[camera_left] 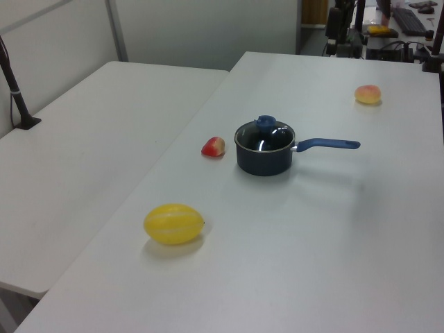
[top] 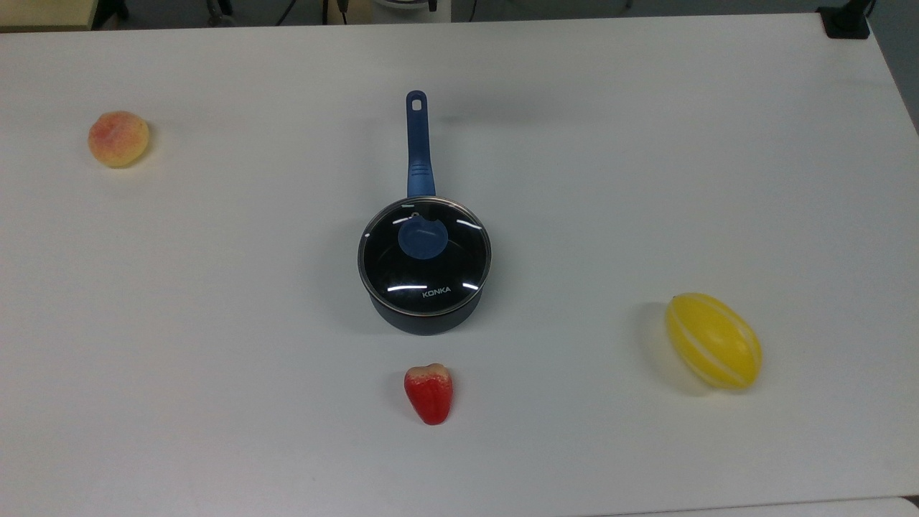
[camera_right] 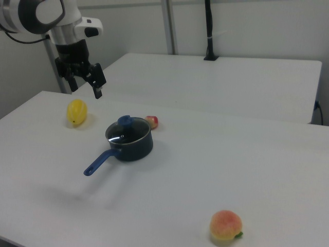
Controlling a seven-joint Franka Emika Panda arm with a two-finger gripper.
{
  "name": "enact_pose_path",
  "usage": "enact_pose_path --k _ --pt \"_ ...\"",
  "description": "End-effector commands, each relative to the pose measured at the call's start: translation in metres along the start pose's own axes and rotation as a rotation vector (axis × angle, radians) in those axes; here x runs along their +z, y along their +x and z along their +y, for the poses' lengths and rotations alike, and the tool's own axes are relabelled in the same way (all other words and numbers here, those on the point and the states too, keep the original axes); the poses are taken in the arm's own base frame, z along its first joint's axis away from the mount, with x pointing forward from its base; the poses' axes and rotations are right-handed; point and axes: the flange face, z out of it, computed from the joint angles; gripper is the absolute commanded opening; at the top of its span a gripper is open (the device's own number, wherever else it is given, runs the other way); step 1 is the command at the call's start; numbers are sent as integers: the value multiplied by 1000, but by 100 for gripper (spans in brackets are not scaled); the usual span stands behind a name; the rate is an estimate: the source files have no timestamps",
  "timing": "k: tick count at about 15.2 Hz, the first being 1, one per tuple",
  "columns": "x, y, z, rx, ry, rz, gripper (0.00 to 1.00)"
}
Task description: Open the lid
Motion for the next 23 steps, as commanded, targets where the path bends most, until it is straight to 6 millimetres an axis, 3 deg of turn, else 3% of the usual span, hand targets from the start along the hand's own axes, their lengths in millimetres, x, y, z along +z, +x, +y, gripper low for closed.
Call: enact_pose_path --k 1,18,20,23 --pt "0 -1 -3 -15 13 3 100" --pt "-4 -2 3 -13 15 -30 100" --pt "10 8 5 -10 5 -36 100" --pt "16 21 6 -7 2 35 100"
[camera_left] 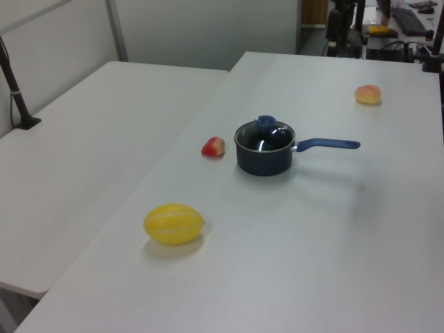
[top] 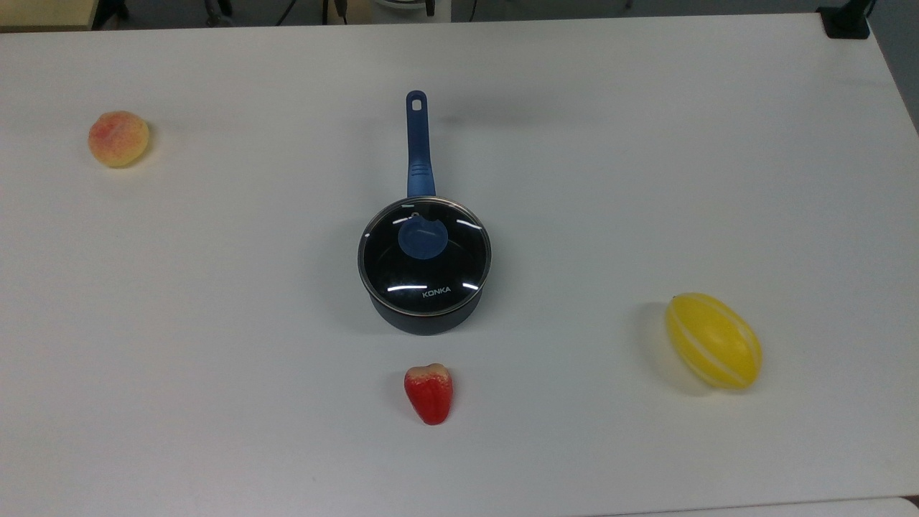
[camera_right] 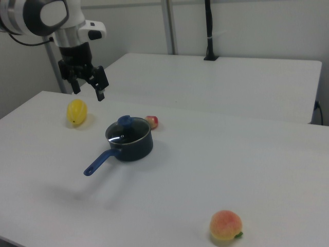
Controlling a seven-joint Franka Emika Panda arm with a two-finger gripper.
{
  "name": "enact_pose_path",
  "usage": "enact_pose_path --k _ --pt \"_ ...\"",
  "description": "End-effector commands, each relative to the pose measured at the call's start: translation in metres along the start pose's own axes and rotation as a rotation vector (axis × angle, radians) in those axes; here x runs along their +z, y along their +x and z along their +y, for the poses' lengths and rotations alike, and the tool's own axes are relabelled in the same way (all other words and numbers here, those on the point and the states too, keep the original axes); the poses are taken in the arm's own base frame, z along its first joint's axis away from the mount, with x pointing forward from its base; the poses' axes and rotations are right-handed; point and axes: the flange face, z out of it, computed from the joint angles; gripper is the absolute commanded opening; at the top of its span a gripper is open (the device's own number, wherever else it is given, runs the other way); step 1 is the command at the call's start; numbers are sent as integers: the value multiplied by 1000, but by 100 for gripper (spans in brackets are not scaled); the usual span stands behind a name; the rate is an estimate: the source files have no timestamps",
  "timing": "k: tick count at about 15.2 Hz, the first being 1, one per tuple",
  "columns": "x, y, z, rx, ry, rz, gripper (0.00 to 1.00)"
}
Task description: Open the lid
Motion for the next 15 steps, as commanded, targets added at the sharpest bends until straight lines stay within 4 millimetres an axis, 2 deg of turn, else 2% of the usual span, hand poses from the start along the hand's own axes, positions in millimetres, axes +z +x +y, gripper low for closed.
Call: enact_pose_path --k 1,4,6,8,12,14,15 --pt "13 21 3 -12 3 63 100" --pt "27 42 3 -4 4 135 100" --pt "49 58 -1 -19 -31 159 100" --pt "60 69 -2 -12 -34 195 100" --pt "97 91 -10 56 -35 228 100" --pt "127 99 -31 107 -42 218 100" --pt "135 102 -33 134 -63 228 100"
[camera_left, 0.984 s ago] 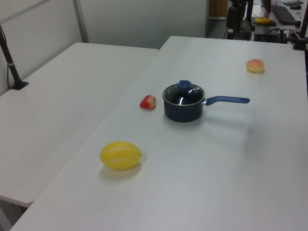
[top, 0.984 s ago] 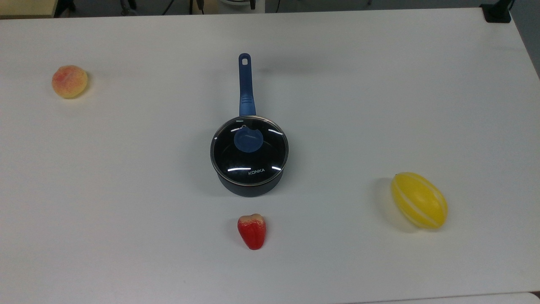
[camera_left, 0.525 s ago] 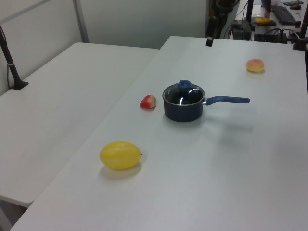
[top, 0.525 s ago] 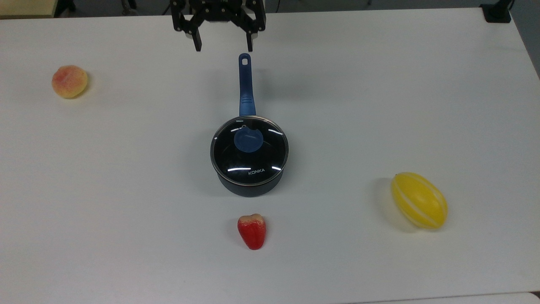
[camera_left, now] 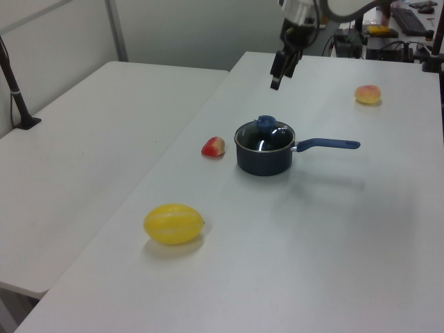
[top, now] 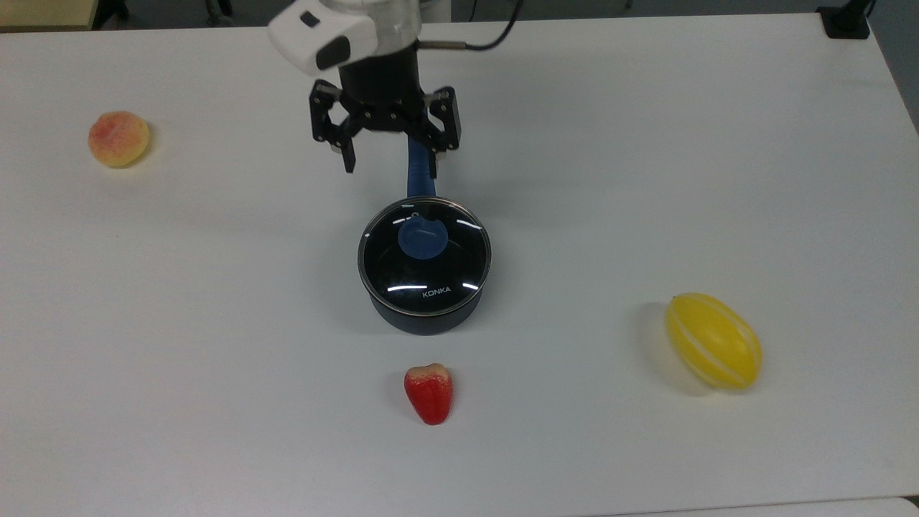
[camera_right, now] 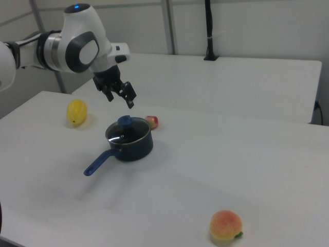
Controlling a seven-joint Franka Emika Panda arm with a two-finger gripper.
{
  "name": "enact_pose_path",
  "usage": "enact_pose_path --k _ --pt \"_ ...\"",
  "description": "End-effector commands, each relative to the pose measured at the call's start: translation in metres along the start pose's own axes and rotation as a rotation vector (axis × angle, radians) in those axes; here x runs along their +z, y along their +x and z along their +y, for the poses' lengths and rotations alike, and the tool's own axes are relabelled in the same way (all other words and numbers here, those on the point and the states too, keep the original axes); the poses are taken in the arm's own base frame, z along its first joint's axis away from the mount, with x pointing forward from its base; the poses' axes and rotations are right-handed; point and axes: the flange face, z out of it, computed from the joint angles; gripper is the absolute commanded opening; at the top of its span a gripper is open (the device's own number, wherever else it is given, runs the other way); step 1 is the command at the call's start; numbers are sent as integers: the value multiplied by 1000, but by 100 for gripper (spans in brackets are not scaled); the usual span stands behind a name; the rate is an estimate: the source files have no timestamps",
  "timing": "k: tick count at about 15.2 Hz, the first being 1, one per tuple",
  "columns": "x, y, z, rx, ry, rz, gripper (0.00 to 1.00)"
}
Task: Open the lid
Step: 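Move the open gripper down over the blue knob of the glass lid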
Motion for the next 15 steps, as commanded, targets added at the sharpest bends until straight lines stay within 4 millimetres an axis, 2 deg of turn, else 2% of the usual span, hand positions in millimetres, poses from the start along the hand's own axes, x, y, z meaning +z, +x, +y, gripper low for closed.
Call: enact_pose_path --k 1,3,9,15 --pt "31 6 -24 93 -61 46 100" --pt "42 9 -36 149 -66 87 100" --pt "75 7 -41 145 -114 73 100" --pt "90 7 -47 116 -119 95 100"
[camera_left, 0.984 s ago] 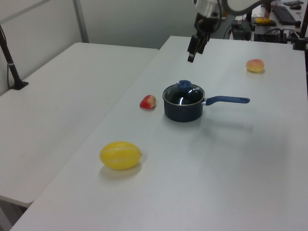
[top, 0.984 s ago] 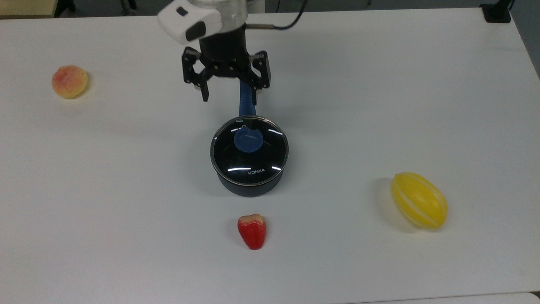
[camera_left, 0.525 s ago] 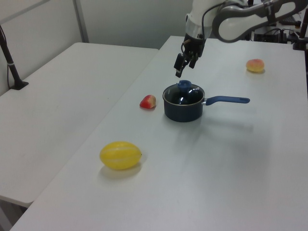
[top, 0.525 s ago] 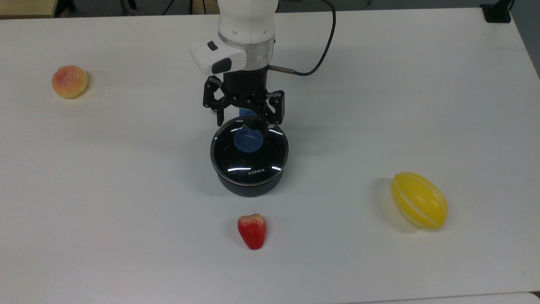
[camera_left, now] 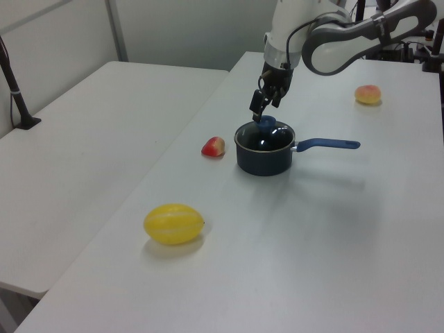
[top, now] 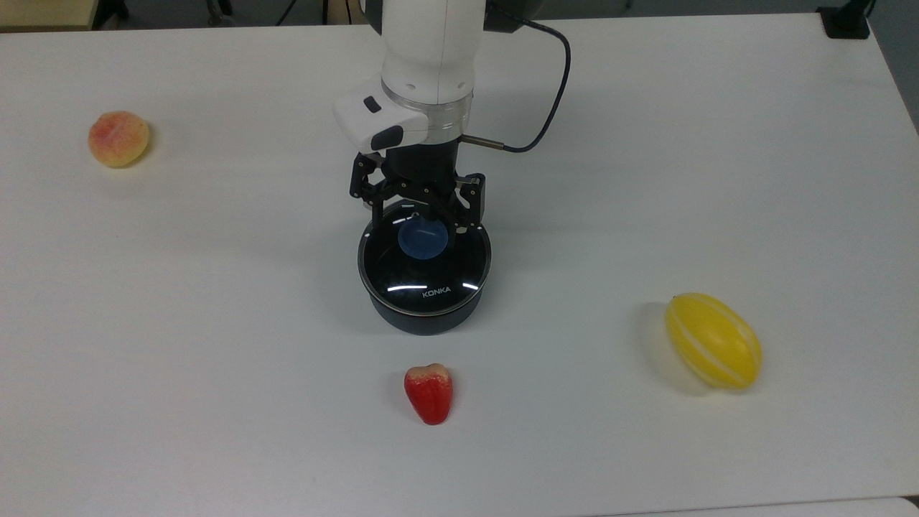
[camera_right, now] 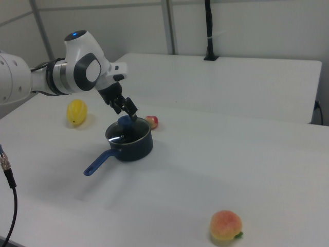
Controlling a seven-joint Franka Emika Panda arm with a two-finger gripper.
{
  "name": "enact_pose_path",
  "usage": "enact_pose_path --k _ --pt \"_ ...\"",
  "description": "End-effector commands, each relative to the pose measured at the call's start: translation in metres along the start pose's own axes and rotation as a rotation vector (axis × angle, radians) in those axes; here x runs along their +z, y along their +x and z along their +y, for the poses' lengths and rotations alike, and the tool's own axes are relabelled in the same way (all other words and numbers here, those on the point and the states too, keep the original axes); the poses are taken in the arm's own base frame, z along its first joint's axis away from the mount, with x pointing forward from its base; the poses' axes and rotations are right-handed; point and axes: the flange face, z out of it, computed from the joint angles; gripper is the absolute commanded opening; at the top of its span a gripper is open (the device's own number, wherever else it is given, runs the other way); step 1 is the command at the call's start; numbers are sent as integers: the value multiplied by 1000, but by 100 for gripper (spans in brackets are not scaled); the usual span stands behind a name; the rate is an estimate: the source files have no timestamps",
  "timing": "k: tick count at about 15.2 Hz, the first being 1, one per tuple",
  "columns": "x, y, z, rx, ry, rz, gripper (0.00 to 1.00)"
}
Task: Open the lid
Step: 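Move the open gripper down over the blue knob of the glass lid, then close the gripper on the blue lid knob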
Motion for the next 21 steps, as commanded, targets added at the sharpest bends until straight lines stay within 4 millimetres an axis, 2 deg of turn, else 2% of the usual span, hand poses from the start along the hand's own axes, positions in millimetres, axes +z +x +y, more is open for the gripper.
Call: enact_pose_path --k 1,6,7,9,10,12,14,18,21 --pt "7 0 -8 -1 -1 35 100" --pt "23 -5 -10 -7 -8 12 100" --pt "22 -5 -10 -7 -8 12 97" --pt "24 -7 -10 -7 -9 5 78" --pt "24 -8 -11 -8 -8 5 61" --pt "23 -9 -14 -13 -4 5 33" --pt "22 -11 -18 -19 1 4 17" --pt "16 -11 -19 -21 4 8 11" --pt "-6 -6 -14 -9 12 30 11"
